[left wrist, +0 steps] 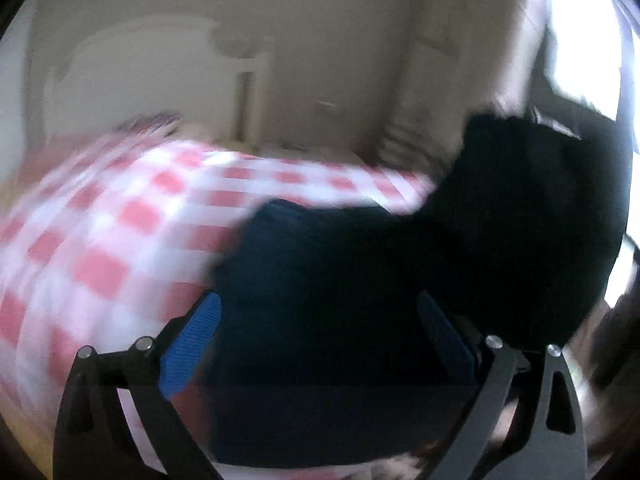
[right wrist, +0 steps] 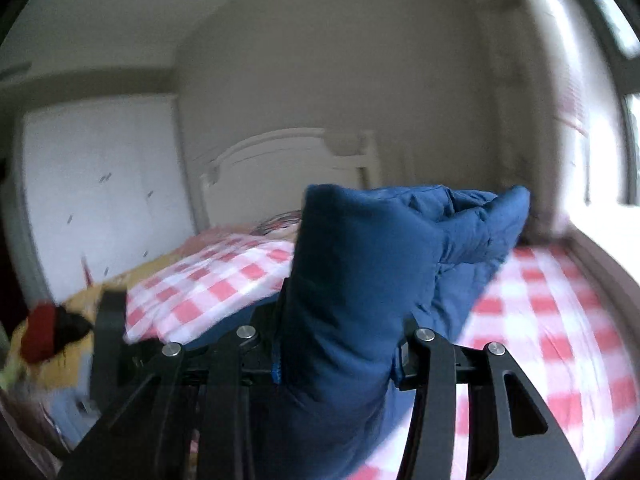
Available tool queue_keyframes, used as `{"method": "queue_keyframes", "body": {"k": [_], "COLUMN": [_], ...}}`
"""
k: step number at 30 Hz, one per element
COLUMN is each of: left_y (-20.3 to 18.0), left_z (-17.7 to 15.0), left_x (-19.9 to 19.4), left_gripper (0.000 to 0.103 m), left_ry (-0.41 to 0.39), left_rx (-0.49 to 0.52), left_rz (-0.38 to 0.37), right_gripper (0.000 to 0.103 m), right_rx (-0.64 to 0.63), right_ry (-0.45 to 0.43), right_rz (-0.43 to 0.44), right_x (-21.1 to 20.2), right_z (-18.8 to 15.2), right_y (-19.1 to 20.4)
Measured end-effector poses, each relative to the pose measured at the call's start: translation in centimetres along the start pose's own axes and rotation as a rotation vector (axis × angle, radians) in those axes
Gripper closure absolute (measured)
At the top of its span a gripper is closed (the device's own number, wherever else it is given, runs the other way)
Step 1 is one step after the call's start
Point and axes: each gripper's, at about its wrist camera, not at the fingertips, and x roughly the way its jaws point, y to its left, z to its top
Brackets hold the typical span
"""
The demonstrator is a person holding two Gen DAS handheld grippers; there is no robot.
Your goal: Fold large clothes
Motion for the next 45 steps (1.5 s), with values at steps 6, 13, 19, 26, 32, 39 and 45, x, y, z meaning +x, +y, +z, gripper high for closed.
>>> {"method": "queue_keyframes", "body": {"k": [6, 13, 19, 26, 32, 39, 45], "left_y": [10.5, 9.2, 6.0, 0.8, 1.4, 1.1, -1.2], "left_z": [2.1, 1.4, 4.1, 6.3, 7.0, 7.0, 8.2], "left_x": [-3.0, 1.1, 7.8, 13.2, 13.1, 11.2, 7.4], "left_gripper": [0.002, 0.002, 0.002, 0.003, 0.076, 0.085, 0.092], "left_ry": [0.007, 0.182, 0.363, 0.549, 0.477, 0.399, 0.285], "left_rx": [-0.302, -0.323, -0.291, -0.116, -0.125, -0.162, -0.11], "left_rz": [-0.034, -0.293, -0.448, -0.445, -0.408, -0.408, -0.388], "right_gripper": [0.056, 0.057, 0.057, 0.057, 0.012, 0.004, 0.004], "right_rx": [-0.357, -0.7, -0.617, -0.604, -0.678, -0.627, -0.575], "right_ry": [0.193, 0.251, 0.15, 0.09, 0.174, 0.132, 0.271], "right_rz": [0.099, 0.055, 0.109, 0.167, 0.139, -0.08, -0.193], "right_x": [10.3, 13.8, 11.4, 8.9, 8.2, 3.5, 6.0], "right_z": [-2.8, -9.7, -8.4, -8.5, -8.2, -9.3, -12.7], "right_y": [12.1, 18.4, 16.7, 15.8, 16.3, 11.7, 8.6]}}
